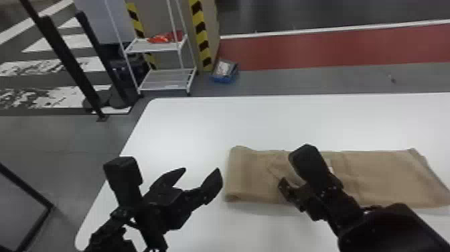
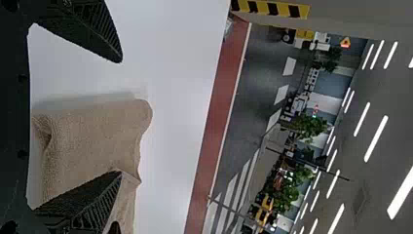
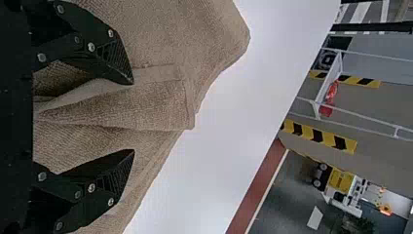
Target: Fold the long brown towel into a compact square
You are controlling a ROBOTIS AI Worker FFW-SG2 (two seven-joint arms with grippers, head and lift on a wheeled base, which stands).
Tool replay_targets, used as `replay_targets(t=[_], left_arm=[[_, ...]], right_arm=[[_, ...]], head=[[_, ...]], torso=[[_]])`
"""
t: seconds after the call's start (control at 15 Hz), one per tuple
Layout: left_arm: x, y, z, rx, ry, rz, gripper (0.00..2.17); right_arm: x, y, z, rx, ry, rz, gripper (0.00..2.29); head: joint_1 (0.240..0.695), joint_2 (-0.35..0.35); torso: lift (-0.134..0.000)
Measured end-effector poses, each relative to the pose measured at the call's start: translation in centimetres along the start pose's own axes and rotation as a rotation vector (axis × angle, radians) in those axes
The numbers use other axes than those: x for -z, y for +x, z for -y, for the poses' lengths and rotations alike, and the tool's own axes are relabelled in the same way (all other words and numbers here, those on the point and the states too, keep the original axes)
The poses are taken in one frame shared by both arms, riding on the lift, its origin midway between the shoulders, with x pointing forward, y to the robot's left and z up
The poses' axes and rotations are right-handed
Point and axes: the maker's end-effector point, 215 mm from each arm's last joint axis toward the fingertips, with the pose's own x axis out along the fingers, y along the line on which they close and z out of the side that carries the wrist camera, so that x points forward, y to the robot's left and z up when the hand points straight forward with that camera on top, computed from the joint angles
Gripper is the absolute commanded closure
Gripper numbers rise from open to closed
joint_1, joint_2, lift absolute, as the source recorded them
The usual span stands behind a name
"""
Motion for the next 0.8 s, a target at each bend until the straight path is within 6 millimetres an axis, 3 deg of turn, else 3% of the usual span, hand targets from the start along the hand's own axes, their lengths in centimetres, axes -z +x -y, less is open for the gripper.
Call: replay_targets(t=[0.33,0.53,0.8], left_arm=[[0.1,0.0,0.1,0.004,-0.001,-0.002,0.06],[0.2,0.0,0.1,0.005,-0.002,-0.003,0.06],[0.5,0.1,0.2,0.011,-0.005,-0.009,0.06]], right_arm=[[-1.9,-0.8,-1.3,-0.026,0.004,0.061,0.36],[-1.4,-0.2,-1.7,-0.034,-0.002,0.040,0.41],[-0.3,0.2,-0.4,-0.001,-0.001,0.004,0.48]], head=[[0.695,0.227],[0.695,0.231],[0.695,0.212]], torso=[[-0.123],[-0.123],[-0.123]])
